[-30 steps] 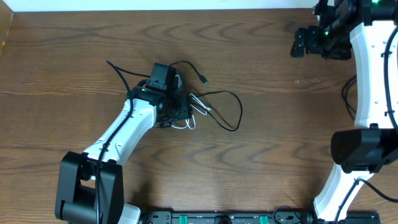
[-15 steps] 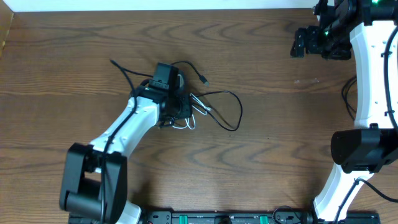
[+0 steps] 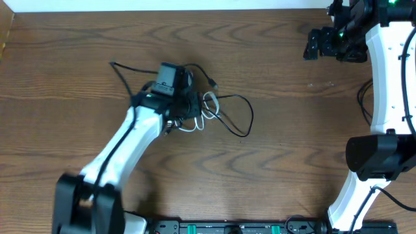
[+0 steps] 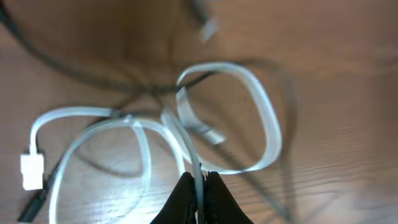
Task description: Untangle cables
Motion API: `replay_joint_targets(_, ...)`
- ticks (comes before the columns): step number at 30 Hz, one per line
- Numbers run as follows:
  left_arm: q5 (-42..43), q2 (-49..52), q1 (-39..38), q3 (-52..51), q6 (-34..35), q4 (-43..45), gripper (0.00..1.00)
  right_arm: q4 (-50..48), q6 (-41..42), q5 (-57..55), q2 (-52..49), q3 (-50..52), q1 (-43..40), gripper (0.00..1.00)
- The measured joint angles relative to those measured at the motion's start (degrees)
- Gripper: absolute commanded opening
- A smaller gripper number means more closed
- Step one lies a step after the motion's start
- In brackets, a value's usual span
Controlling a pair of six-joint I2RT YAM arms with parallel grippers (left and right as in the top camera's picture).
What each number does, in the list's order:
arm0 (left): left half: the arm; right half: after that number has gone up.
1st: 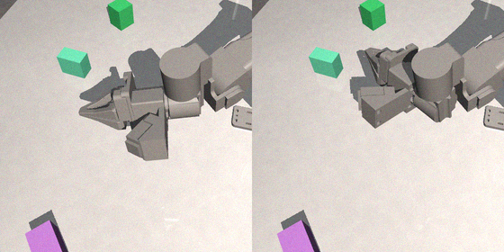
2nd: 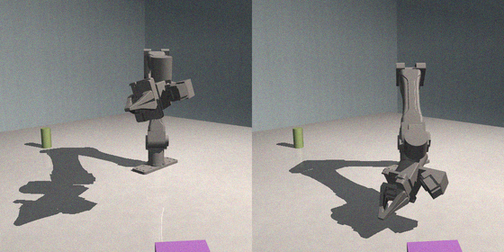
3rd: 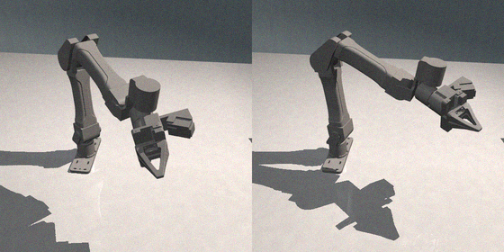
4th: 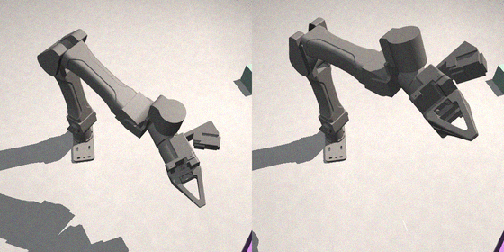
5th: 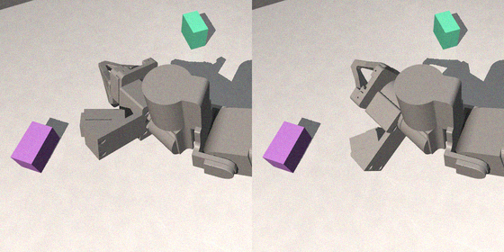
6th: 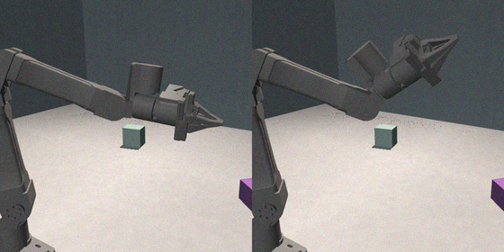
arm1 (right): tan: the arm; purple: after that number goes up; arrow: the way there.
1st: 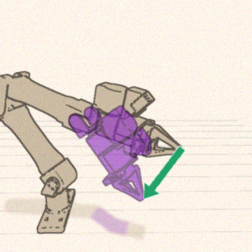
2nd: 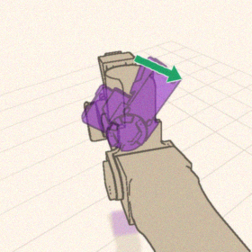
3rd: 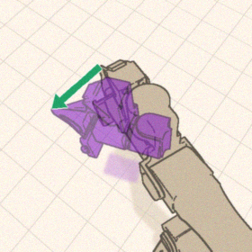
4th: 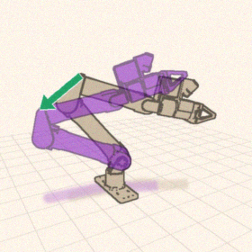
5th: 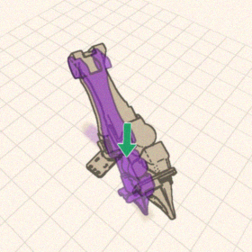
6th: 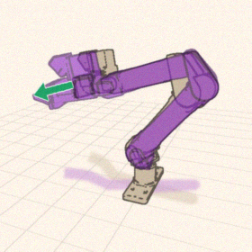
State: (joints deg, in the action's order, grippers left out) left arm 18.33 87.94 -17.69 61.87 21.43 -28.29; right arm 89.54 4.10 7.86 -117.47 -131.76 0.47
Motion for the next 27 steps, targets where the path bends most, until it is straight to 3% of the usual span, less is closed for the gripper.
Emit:
replay_joint_targets(11,0.02,-20.41,0.00,2.21,2.21,6.32,0.08,-0.96,0.02,0.72,0.00,0.02,3.23,0.91)
replay_joint_targets(27,-1.68,-30.36,0.00,2.25,4.94,24.72,0.08,-2.03,0.02,2.89,-1.29,0.11,10.64,0.91)
